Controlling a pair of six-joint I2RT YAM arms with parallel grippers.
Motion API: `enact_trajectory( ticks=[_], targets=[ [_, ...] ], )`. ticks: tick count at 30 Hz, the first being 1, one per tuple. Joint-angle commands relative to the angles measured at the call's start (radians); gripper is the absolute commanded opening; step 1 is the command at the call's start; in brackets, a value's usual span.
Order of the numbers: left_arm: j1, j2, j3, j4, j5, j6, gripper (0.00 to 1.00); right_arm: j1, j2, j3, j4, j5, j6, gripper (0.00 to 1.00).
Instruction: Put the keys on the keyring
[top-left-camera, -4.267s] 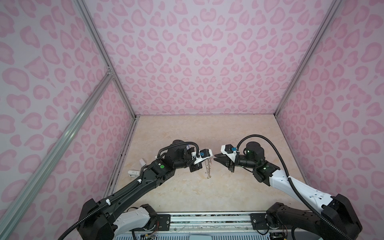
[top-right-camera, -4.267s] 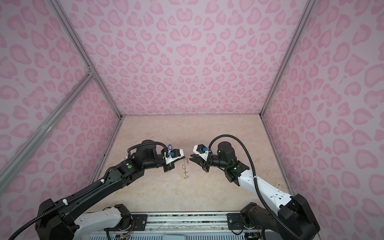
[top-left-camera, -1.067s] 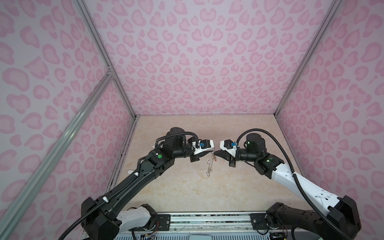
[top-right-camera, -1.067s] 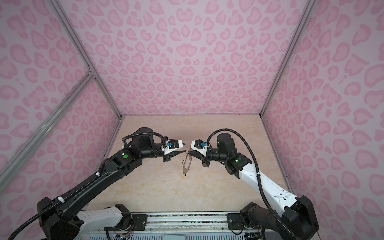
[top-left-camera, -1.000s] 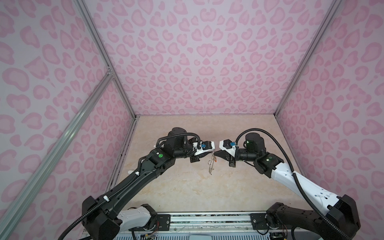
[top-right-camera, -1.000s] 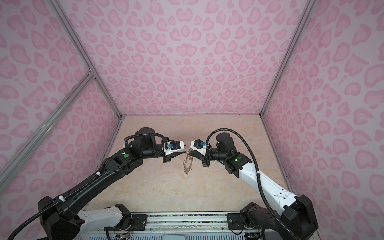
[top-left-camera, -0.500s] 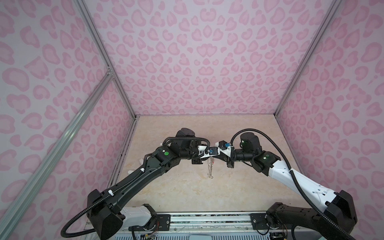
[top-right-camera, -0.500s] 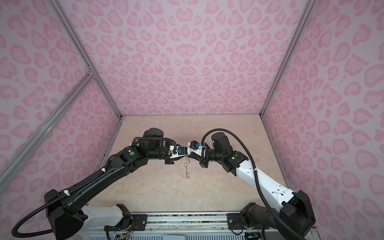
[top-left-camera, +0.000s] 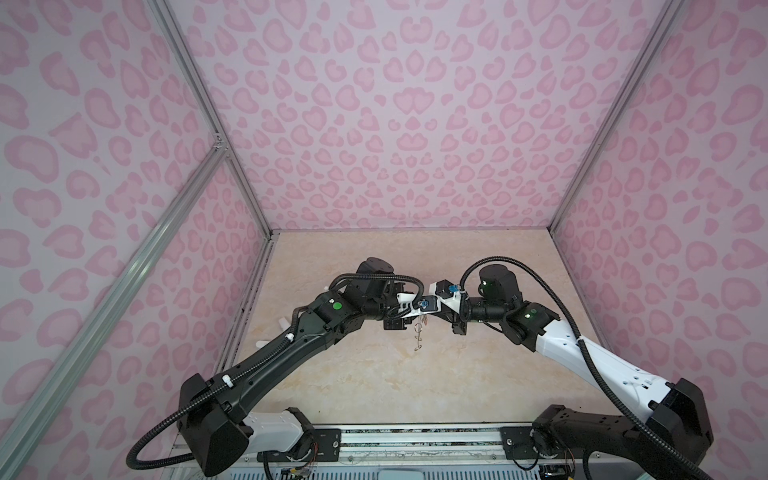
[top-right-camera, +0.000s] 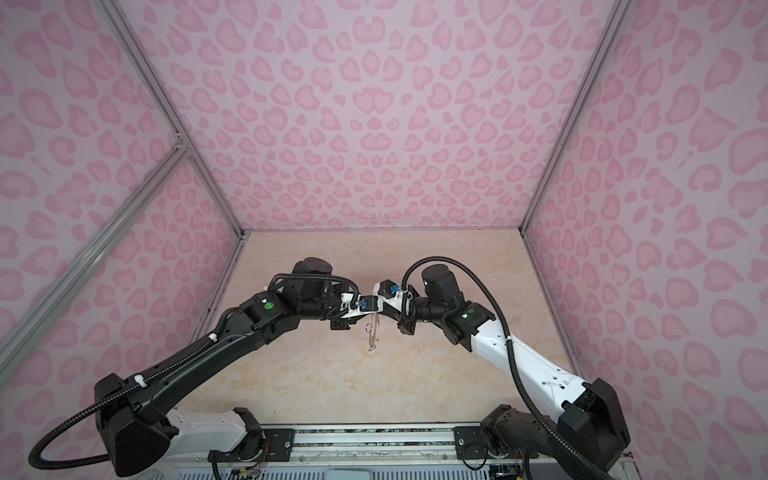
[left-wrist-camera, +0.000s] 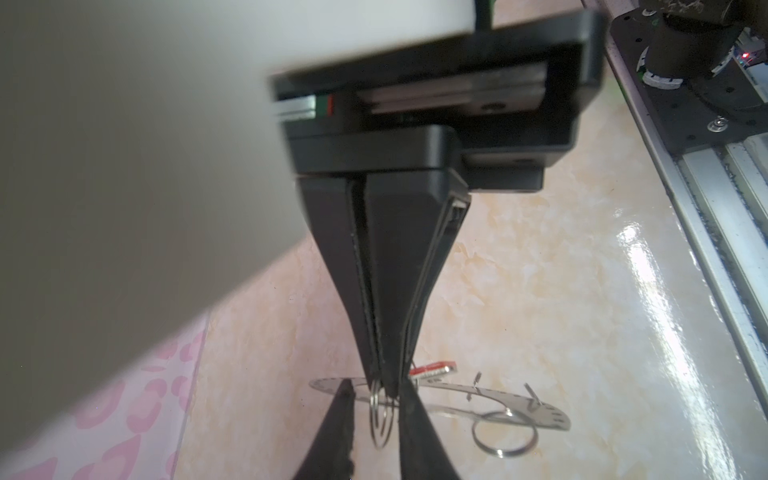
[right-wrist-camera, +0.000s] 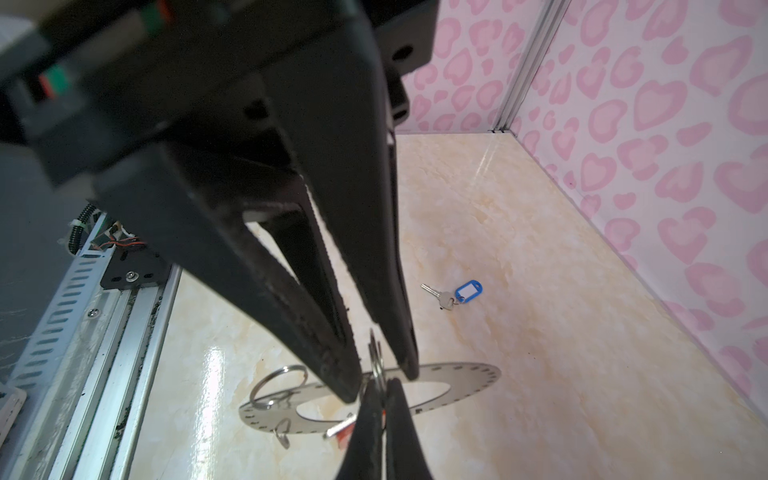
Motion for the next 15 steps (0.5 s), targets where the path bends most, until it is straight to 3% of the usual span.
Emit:
enact_trajectory(
  ticks=[1,7,12,15],
  targets=[
    [0.001,0.007,0.007,-0.004,-0.02,-0.01,0.15,0.001,-0.008,-0.009,0.05,-0.009,0.007,0.0],
    [0.001,0.001,0.005,0.009,-0.004,-0.024,0.03,0.007,-0.007,-0.022,0.05,0.0,-0.001,0.0],
    [0.007,-0.013,-0.011,0.053,0.016,-0.063,0.03,0.006,-0.039,-0.058,0.067,0.084,-0.008,0.22],
    [0.026,-0.029,-0.033,0.106,0.058,-0.116,0.03,0.004,-0.078,-0.102,0.099,0.134,-0.004,0.28]
  ],
)
